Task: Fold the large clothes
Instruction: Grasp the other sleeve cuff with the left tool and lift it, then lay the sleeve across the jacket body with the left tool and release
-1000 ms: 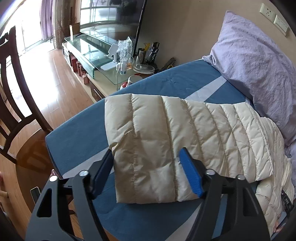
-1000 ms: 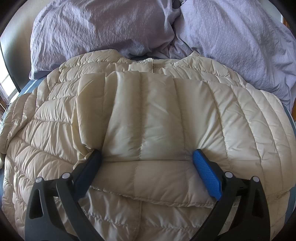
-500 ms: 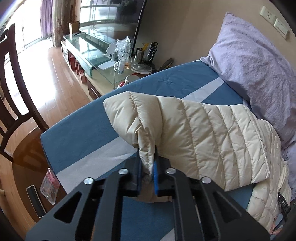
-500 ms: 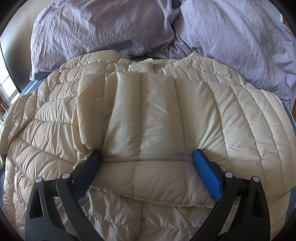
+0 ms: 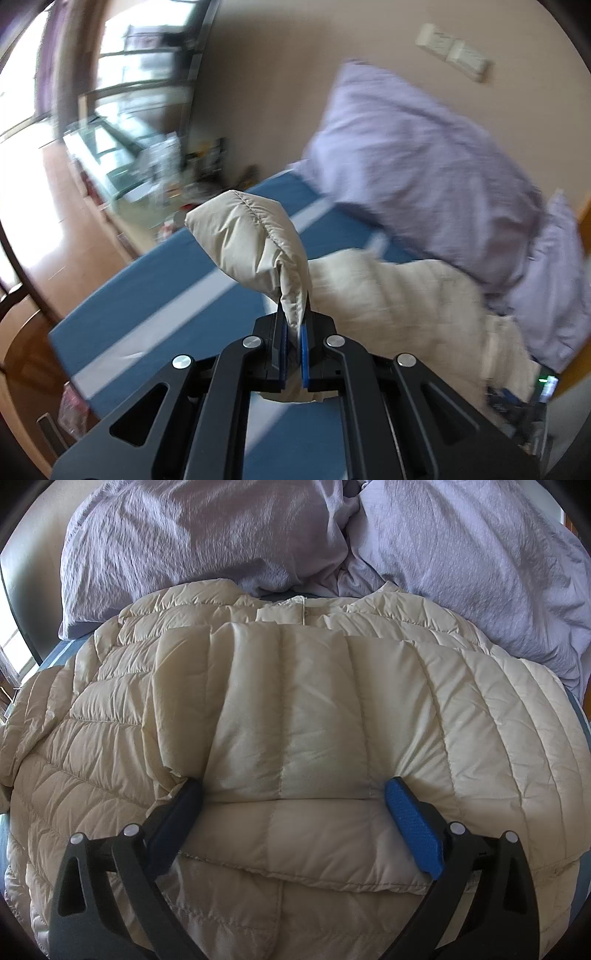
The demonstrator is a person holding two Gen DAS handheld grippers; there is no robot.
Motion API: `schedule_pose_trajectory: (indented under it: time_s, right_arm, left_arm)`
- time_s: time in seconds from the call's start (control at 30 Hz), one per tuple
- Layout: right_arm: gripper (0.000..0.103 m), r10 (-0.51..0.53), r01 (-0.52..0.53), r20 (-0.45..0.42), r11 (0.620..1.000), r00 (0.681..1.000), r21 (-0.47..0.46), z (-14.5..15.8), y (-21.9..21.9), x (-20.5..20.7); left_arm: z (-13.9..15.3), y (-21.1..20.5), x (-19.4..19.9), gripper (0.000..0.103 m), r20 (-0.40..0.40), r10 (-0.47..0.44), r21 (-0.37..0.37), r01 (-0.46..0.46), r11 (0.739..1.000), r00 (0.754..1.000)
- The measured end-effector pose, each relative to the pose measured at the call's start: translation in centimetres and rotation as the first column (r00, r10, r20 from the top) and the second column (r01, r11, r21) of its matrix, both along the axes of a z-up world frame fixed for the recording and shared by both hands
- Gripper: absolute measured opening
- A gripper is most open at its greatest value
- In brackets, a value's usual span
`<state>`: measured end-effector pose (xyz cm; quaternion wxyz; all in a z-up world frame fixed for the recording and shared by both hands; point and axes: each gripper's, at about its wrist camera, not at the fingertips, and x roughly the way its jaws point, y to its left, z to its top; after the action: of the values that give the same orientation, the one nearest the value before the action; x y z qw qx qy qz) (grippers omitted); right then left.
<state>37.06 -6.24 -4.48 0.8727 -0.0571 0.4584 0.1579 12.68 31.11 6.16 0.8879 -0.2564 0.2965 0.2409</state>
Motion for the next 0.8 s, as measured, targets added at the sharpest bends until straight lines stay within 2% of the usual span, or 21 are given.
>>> schedule_pose_trajectory:
  time_s: [0.13, 0.3, 0.57, 0.8]
  right_arm:
    - [0.100, -0.003, 0.003, -0.002, 1.000, 1.000, 0.005, 0.0, 0.1, 0.0]
    - [0.100, -0.005, 0.005, -0.003, 1.000, 1.000, 0.009, 0.0, 0.1, 0.1]
    - [0.100, -0.007, 0.007, -0.005, 1.000, 1.000, 0.004, 0.0, 0.1, 0.1]
    - [0.100, -0.006, 0.006, -0.008, 1.000, 1.000, 0.012, 0.1, 0.0, 0.2]
  left_arm:
    - [2.1, -3.9, 3.0, 0.004, 0.038, -0.115, 0.022, 0.114, 0.993, 0.993]
    - [2.8, -7.9, 6.1, 0.004, 0.073, -0.229, 0.002, 0.230, 0.973, 0.971]
    - [2.4, -14.4, 10.3, 0.004, 0.119, -0.390, -0.060, 0.398, 0.915, 0.913]
    - [1.1, -20.9, 14.1, 0.004, 0.089, -0.511, -0.049, 0.516, 0.855, 0.855]
